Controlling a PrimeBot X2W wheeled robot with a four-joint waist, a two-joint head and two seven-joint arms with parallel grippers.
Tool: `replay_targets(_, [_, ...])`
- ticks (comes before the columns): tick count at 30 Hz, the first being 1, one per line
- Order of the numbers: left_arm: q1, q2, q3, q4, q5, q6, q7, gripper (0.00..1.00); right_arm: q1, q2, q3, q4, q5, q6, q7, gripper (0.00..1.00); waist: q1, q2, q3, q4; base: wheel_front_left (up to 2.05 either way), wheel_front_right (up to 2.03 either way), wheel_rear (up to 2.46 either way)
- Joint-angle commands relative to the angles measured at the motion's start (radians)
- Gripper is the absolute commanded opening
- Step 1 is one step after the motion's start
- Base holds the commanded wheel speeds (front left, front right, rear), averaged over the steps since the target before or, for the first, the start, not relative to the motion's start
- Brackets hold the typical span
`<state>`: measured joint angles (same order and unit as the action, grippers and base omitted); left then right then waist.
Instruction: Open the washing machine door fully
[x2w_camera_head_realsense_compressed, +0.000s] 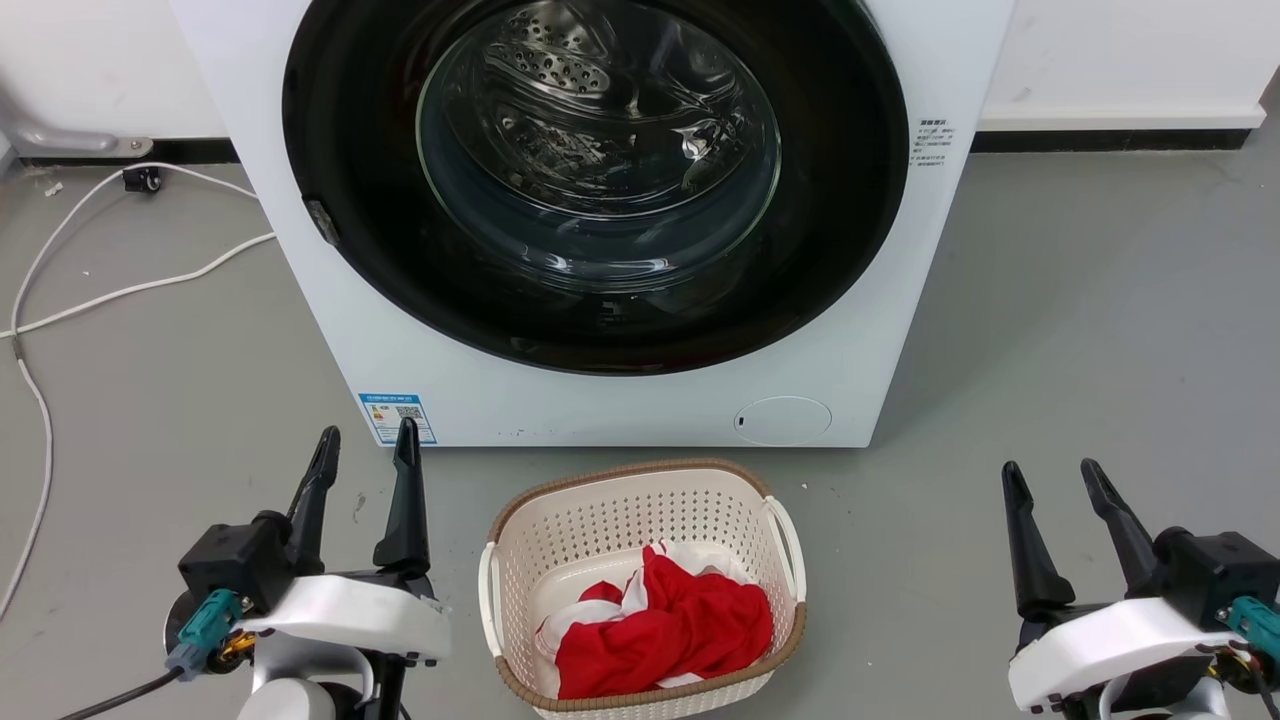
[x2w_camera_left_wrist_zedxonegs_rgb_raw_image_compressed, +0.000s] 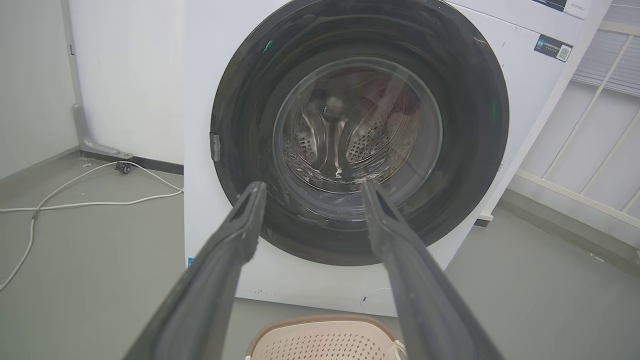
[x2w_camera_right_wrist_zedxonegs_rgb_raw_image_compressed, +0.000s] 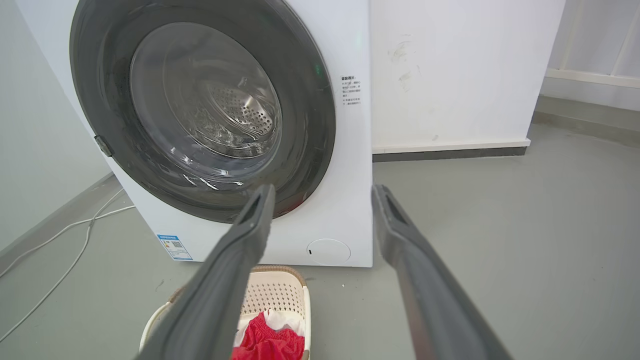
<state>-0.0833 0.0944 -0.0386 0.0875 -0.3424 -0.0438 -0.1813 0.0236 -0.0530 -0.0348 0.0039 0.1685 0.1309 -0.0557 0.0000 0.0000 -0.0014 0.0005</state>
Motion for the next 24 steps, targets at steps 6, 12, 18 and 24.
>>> replay_targets(6, [-0.010,0.011,-0.010,-0.009,0.066,0.009,-0.020,1.00,-0.007,0.002,0.004,-0.016,-0.069,0.000,-0.008,1.00,0.0000,0.0000,0.001,0.002,0.00,0.00,0.00])
replay_targets(12, [-0.003,0.012,-0.017,-0.006,0.113,0.013,-0.033,1.00,-0.008,0.003,0.008,-0.024,-0.113,0.000,-0.013,1.00,0.0000,0.0000,0.000,0.002,0.00,0.00,0.00])
replay_targets(18, [-0.002,0.012,-0.022,-0.001,0.154,0.016,-0.045,1.00,-0.009,0.003,0.009,-0.030,-0.151,0.000,-0.018,1.00,0.0000,0.0000,0.000,0.002,0.00,0.00,0.00])
replay_targets(24, [0.001,0.010,-0.026,0.003,0.193,0.016,-0.056,1.00,-0.009,0.004,0.009,-0.034,-0.189,0.000,-0.025,1.00,0.0000,0.0000,-0.001,0.003,0.00,0.00,0.00])
